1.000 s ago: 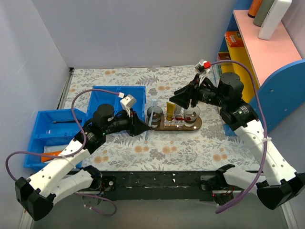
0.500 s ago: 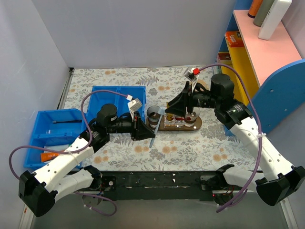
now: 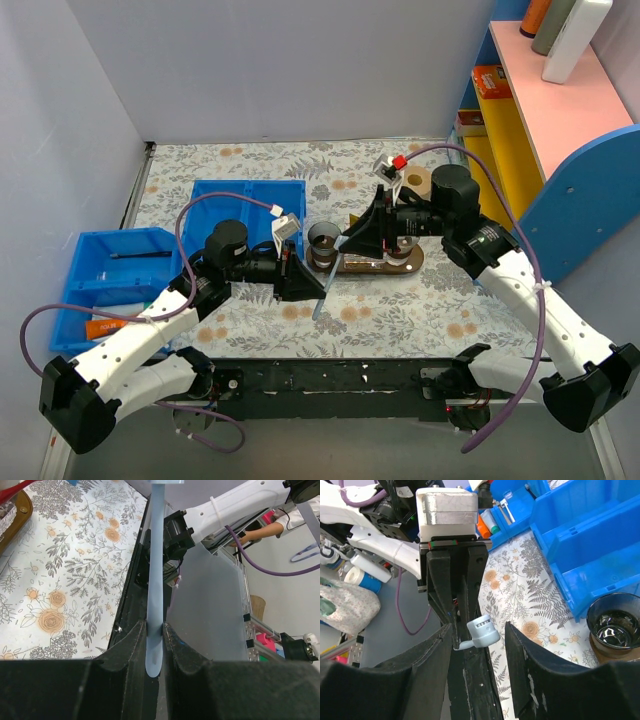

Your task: Prepare toiletry sets of a toothbrush and toothpaste on the tray

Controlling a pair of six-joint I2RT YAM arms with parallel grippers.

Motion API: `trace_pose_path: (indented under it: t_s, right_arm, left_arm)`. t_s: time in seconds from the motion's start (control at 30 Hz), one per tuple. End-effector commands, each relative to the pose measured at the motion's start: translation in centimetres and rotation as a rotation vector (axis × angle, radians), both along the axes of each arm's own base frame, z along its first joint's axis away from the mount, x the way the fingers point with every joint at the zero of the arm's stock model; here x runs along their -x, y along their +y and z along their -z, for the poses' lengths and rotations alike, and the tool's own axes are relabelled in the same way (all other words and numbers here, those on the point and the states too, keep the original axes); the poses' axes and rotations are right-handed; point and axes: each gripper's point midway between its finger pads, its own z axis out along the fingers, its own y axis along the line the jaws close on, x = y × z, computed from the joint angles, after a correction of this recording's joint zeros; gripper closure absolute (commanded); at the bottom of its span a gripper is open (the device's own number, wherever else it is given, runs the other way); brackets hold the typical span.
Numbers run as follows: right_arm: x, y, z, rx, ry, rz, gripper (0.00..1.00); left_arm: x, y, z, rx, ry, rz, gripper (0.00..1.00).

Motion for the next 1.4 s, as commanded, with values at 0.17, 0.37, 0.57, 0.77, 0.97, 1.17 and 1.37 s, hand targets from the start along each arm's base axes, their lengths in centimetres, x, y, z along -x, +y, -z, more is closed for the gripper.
trace_pose_path:
  t_s: [0.17, 0.37, 0.57, 0.77, 0.97, 1.17, 1.37]
  right_arm:
    - [1.9, 0.5, -1.1, -0.066, -0.021, -0.065, 0.55]
    - [2.3, 0.4, -0.8, -0.089, -0.025, -0.072, 0.66]
    - [2.5, 0.5, -1.6, -0.133, -0.034, -0.071, 0.69]
    - [2.4, 0.5, -1.6, -0.142, -0.038, -0.060, 0.62]
    - [2.4, 0.5, -2.3, -0.172, -0.047, -0.056, 0.67]
    - [2.4, 0.5, -1.8, -0.166, -0.038, -0.052, 0.91]
    - [1.1, -0.1, -1.8, -0.153, -0.077, 0.060, 0.99]
  left_arm:
    - [0.8, 0.0, -1.2, 0.042, -0.038, 0.036, 1.00]
    - [1.0, -0.1, -1.2, 0.049, -0.026, 0.058, 1.00]
    - [1.3, -0.1, -1.1, 0.049, -0.022, 0.073, 1.00]
    - [1.6, -0.1, -1.4, 0.067, -0.031, 0.086, 1.00]
    - [1.6, -0.1, -1.4, 0.073, -0.032, 0.079, 1.00]
    - [1.7, 0.0, -1.3, 0.075, -0.028, 0.080, 1.00]
    - [-0.1, -0.1, -1.2, 0.061, -0.037, -0.029, 0.12]
